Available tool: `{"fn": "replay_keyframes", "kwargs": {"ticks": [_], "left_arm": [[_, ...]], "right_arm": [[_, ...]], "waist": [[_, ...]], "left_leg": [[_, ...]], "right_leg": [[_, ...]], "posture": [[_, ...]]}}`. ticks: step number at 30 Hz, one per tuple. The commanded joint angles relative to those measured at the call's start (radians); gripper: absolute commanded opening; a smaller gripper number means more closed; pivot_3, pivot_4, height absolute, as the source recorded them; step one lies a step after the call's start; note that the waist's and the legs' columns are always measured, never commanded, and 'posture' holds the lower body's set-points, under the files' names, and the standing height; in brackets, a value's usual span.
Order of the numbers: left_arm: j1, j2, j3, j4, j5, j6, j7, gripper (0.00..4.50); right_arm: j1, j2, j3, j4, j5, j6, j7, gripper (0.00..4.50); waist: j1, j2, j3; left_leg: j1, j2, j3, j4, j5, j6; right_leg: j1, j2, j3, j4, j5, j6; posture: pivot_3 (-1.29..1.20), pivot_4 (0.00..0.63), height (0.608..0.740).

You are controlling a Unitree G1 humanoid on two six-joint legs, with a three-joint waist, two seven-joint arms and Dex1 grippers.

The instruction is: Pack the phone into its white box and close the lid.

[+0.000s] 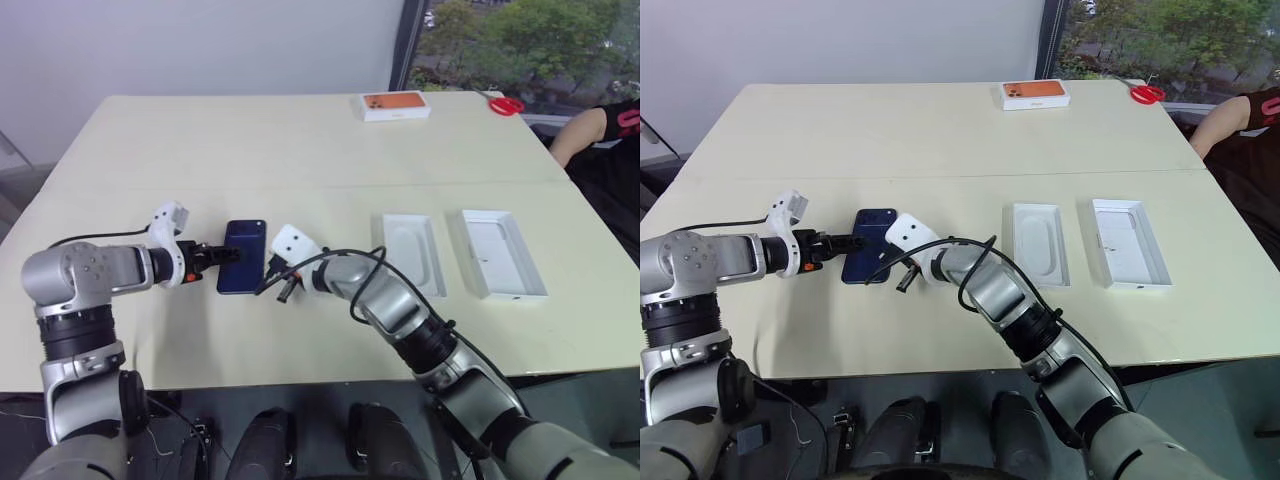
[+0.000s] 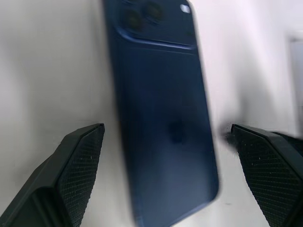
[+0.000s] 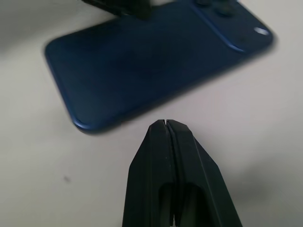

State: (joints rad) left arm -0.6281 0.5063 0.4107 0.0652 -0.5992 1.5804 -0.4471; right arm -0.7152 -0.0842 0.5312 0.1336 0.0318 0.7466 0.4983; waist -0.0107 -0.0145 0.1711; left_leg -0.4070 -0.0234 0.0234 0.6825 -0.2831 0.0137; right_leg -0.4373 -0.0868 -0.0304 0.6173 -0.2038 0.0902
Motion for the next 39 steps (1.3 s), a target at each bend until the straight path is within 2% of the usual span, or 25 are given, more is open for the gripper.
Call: {"fn": "replay_keyframes", "kwargs": {"ticks": [1,6,11,20,21,22,23,27,33,35,37,39], "left_arm": [[0.023,-0.042,-0.023,0.01,-0.06,0.034,0.013,4.5],[0.034,-0.06,-0.026,0.01,-0.11,0.034,0.033,4.5],[0.021,-0.091,0.021,0.03,-0.159,0.034,0.058,4.5],[-0.008,-0.062,0.082,0.09,-0.152,0.034,0.091,4.5],[-0.011,-0.058,0.087,0.095,-0.15,0.034,0.091,3.99],[-0.014,-0.053,0.089,0.101,-0.148,0.034,0.089,3.76],[-0.017,-0.05,0.09,0.104,-0.148,0.034,0.088,3.33],[-0.022,-0.053,0.112,0.11,-0.159,0.034,0.086,1.38],[-0.022,-0.073,0.155,0.136,-0.178,0.034,0.105,1.38],[-0.023,-0.081,0.167,0.141,-0.187,0.034,0.108,0.84],[-0.025,-0.085,0.179,0.143,-0.196,0.034,0.114,0.05],[-0.027,-0.087,0.189,0.143,-0.208,0.034,0.123,0.01]], "right_arm": [[-0.03,0.026,0.005,-0.002,-0.018,-0.034,0.014,0.03],[-0.028,0.038,-0.001,0.005,-0.034,-0.041,0.023,0.03],[-0.024,0.035,-0.015,0.001,-0.043,-0.042,0.03,0.03],[-0.013,0.023,-0.034,-0.021,-0.053,-0.031,0.029,0.03],[-0.011,0.021,-0.035,-0.025,-0.053,-0.029,0.029,0.0],[-0.007,0.018,-0.037,-0.031,-0.054,-0.027,0.029,0.0],[-0.005,0.017,-0.037,-0.034,-0.054,-0.026,0.03,0.0],[0.018,-0.008,-0.049,-0.084,-0.057,-0.003,0.027,0.0],[0.039,-0.033,-0.071,-0.157,-0.057,0.039,0.018,0.0],[0.044,-0.047,-0.08,-0.189,-0.059,0.057,0.014,0.0],[0.053,-0.07,-0.087,-0.232,-0.062,0.079,0.012,0.0],[0.06,-0.089,-0.092,-0.269,-0.062,0.099,0.012,0.0]], "waist": [[0.001,0.0,0.0],[0.0,0.0,0.0],[0.0,0.0,0.0],[-0.003,0.0,0.0],[-0.004,0.0,0.0],[-0.005,0.0,0.0],[-0.006,0.0,0.0],[-0.006,0.0,0.0],[-0.007,0.0,0.0],[-0.007,0.0,0.0],[-0.005,0.0,0.0],[-0.006,0.0,0.0]], "left_leg": [[0.0,0.0,0.0,0.0,0.0,0.0],[0.0,-0.001,-0.001,-0.001,0.0,0.0],[0.0,-0.001,-0.001,-0.001,0.0,-0.001],[0.0,-0.001,-0.001,-0.001,0.0,-0.001],[0.0,-0.001,-0.001,-0.001,0.0,-0.001],[0.0,-0.001,-0.001,-0.001,0.0,-0.001],[0.0,-0.001,-0.001,-0.001,0.0,-0.001],[-0.002,-0.001,-0.001,-0.002,0.0,-0.001],[-0.002,-0.001,-0.001,-0.002,0.0,-0.001],[-0.002,-0.001,-0.001,-0.002,0.0,-0.001],[-0.002,-0.001,-0.001,-0.002,0.0,-0.001],[-0.002,-0.001,-0.001,-0.002,0.0,-0.001]], "right_leg": [[0.0,0.0,0.0,0.0,0.0,0.0],[0.0,-0.001,0.0,0.0,0.0,0.0],[0.0,-0.002,0.0,0.0,0.0,0.0],[-0.001,-0.002,0.0,0.0,0.0,0.0],[-0.001,-0.002,0.0,0.0,0.0,0.0],[-0.001,-0.002,0.0,0.0,0.0,0.0],[-0.001,-0.002,0.0,0.0,0.0,0.0],[-0.003,-0.002,0.0,0.0,0.0,0.0],[-0.003,-0.003,0.001,0.0,0.0,0.0],[-0.003,-0.003,0.001,0.0,0.0,0.0],[-0.003,-0.003,0.001,0.0,0.0,0.0],[-0.003,-0.004,0.001,0.0,0.0,0.0]], "posture": [[0.0,0.15,0.74],[0.0,0.15,0.74],[0.0,0.15,0.74],[0.0,0.15,0.74],[0.0,0.15,0.74],[0.0,0.15,0.74],[0.0,0.15,0.74],[0.0,0.15,0.74],[0.0,0.15,0.74],[0.0,0.15,0.74],[0.0,0.15,0.74],[0.0,0.15,0.74]]}}
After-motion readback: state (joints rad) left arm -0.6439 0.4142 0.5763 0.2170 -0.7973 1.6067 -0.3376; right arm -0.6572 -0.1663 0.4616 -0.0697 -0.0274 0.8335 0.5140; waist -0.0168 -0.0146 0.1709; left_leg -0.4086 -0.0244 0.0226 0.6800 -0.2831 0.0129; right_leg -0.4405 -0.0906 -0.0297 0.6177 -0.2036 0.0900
